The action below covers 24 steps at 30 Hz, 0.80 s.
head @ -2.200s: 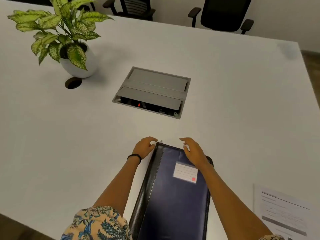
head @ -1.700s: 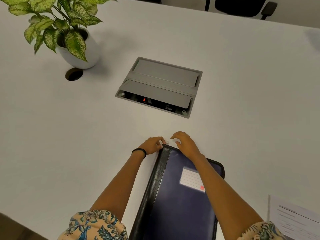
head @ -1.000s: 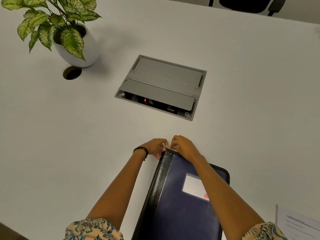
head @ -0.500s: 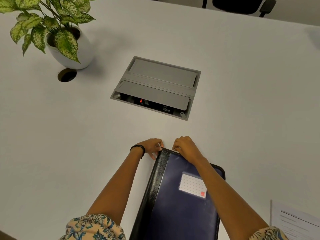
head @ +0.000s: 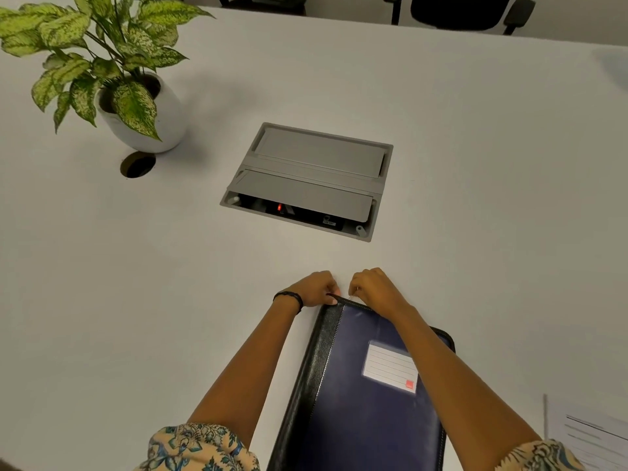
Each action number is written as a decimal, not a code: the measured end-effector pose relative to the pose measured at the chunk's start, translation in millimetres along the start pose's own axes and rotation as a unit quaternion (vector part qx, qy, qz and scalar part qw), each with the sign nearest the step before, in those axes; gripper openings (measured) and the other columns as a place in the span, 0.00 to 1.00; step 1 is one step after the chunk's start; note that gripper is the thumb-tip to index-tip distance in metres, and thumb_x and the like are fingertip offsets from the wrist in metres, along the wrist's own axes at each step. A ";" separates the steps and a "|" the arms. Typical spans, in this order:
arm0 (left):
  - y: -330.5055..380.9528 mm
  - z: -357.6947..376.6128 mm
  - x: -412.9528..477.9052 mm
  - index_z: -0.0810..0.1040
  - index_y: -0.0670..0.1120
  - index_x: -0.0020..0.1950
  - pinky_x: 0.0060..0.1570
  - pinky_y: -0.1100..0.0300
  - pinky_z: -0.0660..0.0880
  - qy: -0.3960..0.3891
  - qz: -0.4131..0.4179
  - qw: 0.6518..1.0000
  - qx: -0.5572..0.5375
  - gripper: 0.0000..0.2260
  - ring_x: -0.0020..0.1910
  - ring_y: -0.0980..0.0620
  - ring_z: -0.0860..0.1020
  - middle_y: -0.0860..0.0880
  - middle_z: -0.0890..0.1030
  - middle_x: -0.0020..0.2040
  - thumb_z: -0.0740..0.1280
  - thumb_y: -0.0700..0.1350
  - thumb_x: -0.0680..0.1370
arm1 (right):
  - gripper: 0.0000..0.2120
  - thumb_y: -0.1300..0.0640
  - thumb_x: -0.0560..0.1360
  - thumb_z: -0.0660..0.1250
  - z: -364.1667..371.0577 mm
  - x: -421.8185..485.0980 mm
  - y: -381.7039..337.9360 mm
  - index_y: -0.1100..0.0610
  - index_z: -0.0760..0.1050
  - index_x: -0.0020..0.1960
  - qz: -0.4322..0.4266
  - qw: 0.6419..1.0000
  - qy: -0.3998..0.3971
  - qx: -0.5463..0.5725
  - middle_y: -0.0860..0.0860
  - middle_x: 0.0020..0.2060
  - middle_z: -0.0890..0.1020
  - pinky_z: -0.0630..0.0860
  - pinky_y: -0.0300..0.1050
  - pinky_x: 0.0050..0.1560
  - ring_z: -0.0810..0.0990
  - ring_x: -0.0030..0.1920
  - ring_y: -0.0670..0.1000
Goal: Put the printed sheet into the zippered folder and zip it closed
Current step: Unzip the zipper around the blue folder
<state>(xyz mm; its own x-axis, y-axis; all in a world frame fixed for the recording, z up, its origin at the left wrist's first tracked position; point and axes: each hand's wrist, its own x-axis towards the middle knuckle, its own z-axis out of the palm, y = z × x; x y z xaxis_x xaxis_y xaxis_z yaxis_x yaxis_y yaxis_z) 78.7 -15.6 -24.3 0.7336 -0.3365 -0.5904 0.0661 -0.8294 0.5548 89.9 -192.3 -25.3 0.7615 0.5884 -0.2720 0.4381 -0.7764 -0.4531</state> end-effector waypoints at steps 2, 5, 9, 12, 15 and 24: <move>-0.5 2.0 0.3 0.80 0.38 0.55 0.57 0.56 0.70 0.013 0.006 1.000 -0.002 0.10 0.57 0.43 0.75 0.38 0.77 0.57 0.69 0.38 0.74 | 0.10 0.64 0.74 0.61 -0.9 0.5 -1.6 0.58 0.81 0.47 0.001 1.000 -0.001 0.017 0.54 0.48 0.84 0.69 0.47 0.57 0.79 0.48 0.55; -1.3 5.2 2.5 0.79 0.37 0.55 0.52 0.59 0.70 0.015 0.004 1.000 -0.012 0.10 0.55 0.42 0.77 0.38 0.80 0.55 0.69 0.38 0.75 | 0.12 0.67 0.72 0.60 2.5 -0.7 -7.2 0.58 0.82 0.46 0.013 0.999 -0.005 0.034 0.56 0.46 0.84 0.71 0.47 0.54 0.79 0.45 0.57; -0.3 5.6 6.4 0.78 0.37 0.55 0.50 0.61 0.69 0.003 -0.003 1.000 -0.011 0.10 0.55 0.41 0.77 0.38 0.81 0.55 0.68 0.39 0.76 | 0.14 0.68 0.71 0.58 9.1 -0.9 -9.7 0.58 0.81 0.46 0.023 1.000 -0.002 0.011 0.56 0.43 0.84 0.71 0.46 0.51 0.78 0.44 0.58; -0.5 6.0 7.1 0.78 0.38 0.55 0.51 0.59 0.70 -0.005 -0.008 1.000 0.008 0.09 0.55 0.42 0.77 0.39 0.81 0.55 0.66 0.39 0.77 | 0.13 0.67 0.72 0.58 10.5 -2.0 -5.2 0.58 0.81 0.45 0.018 1.000 -0.002 -0.023 0.55 0.42 0.84 0.70 0.46 0.56 0.77 0.45 0.57; 1.2 7.1 7.4 0.76 0.38 0.56 0.55 0.54 0.72 -0.013 -0.012 0.999 0.034 0.09 0.56 0.42 0.77 0.39 0.80 0.57 0.64 0.40 0.78 | 0.13 0.67 0.73 0.58 11.3 -2.2 -4.2 0.57 0.80 0.46 0.002 0.997 -0.002 -0.081 0.54 0.44 0.84 0.64 0.45 0.64 0.77 0.47 0.55; 3.3 6.8 7.3 0.75 0.38 0.56 0.55 0.53 0.71 0.015 -0.025 0.998 0.048 0.09 0.58 0.42 0.76 0.40 0.79 0.58 0.62 0.41 0.79 | 0.13 0.70 0.74 0.57 9.2 -8.0 0.9 0.57 0.77 0.46 -0.018 0.982 0.008 -0.187 0.54 0.43 0.82 0.54 0.51 0.73 0.77 0.49 0.55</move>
<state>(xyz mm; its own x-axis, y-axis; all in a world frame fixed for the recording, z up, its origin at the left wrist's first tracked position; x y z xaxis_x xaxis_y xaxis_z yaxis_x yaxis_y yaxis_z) 79.7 -23.9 -30.7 0.7512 -0.2812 -0.5972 0.0389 -0.8843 0.4652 79.7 -195.7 -31.3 0.7487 0.6152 -0.2469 0.6070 -0.7860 -0.1174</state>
